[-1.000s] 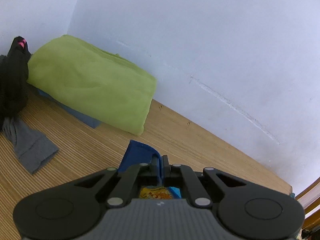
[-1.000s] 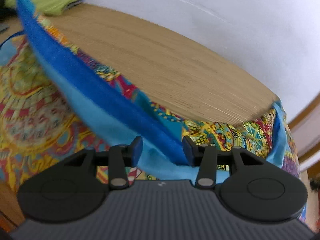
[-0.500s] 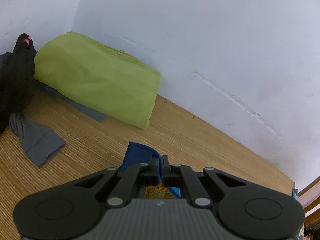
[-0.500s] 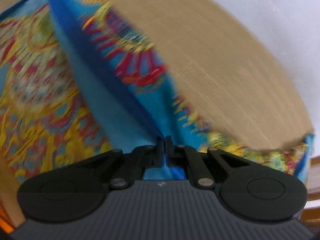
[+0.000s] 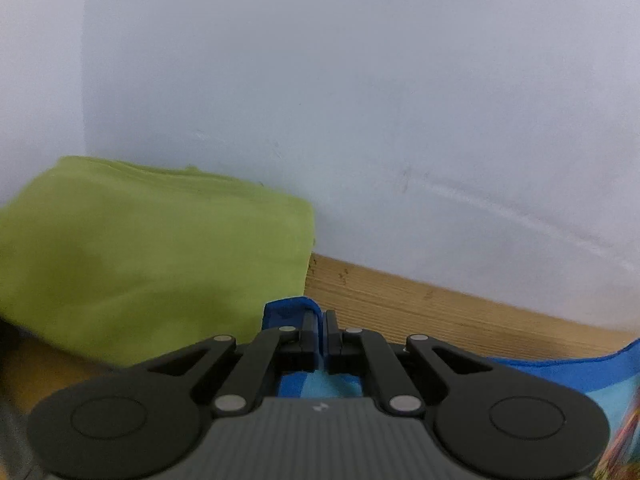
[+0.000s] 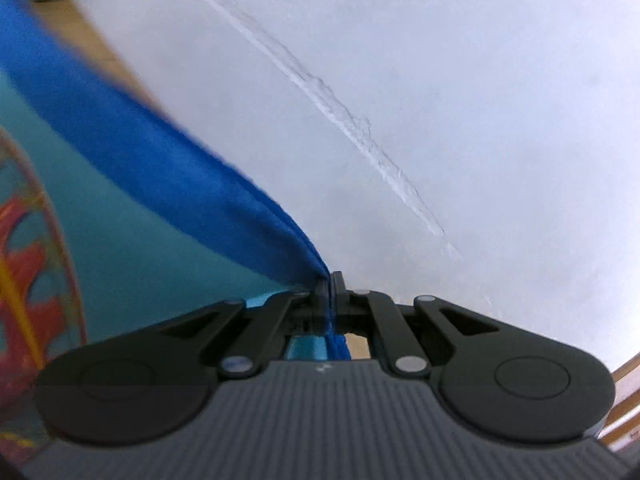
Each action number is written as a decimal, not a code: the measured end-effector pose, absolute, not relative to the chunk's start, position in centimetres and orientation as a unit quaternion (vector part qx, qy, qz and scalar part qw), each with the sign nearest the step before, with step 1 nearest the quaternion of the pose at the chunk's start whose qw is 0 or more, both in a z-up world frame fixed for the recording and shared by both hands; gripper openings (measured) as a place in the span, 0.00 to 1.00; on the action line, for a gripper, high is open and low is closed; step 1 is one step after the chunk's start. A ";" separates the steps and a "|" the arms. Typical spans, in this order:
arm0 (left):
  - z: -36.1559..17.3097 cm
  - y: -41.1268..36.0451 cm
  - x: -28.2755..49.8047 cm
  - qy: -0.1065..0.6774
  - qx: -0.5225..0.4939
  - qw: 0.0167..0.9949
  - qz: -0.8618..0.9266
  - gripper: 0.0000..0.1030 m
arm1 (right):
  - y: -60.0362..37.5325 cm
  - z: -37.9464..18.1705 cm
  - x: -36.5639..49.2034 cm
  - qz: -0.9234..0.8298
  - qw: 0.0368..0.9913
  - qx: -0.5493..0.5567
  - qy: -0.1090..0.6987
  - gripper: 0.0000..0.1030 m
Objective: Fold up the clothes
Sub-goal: 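Lay the folded border down and open both grippers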
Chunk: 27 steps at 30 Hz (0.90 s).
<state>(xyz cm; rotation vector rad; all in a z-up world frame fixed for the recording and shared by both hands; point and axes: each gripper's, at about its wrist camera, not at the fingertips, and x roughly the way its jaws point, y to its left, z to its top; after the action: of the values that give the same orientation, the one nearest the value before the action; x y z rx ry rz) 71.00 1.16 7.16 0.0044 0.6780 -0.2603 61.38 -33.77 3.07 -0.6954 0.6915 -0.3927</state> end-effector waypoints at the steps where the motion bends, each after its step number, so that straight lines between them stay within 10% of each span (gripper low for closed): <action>1: 5.7 0.3 72.7 0.335 0.019 0.934 -0.119 0.03 | -34.0 1.9 63.6 -0.200 0.861 -0.328 0.335 0.04; 10: -2.1 -2.9 80.0 0.376 0.100 0.918 -0.071 0.08 | -33.9 -7.2 71.5 -0.243 0.819 -0.312 0.416 0.06; 13: -1.6 -3.4 80.4 0.381 0.117 0.914 -0.072 0.10 | -33.2 -6.7 70.1 -0.229 0.831 -0.315 0.397 0.25; 16: -1.6 -3.3 80.8 0.436 0.105 0.886 -0.119 0.56 | -33.2 -4.5 68.4 -0.225 0.852 -0.274 0.386 0.39; 27: 1.6 4.1 68.9 0.388 0.101 0.896 -0.191 0.67 | -26.0 0.7 52.9 -0.095 0.909 -0.150 0.376 0.40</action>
<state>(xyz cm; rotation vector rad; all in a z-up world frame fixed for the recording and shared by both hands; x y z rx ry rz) 68.92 4.06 1.62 0.2086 0.8030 -0.3948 52.93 -26.01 0.67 -0.3094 0.7762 -0.1954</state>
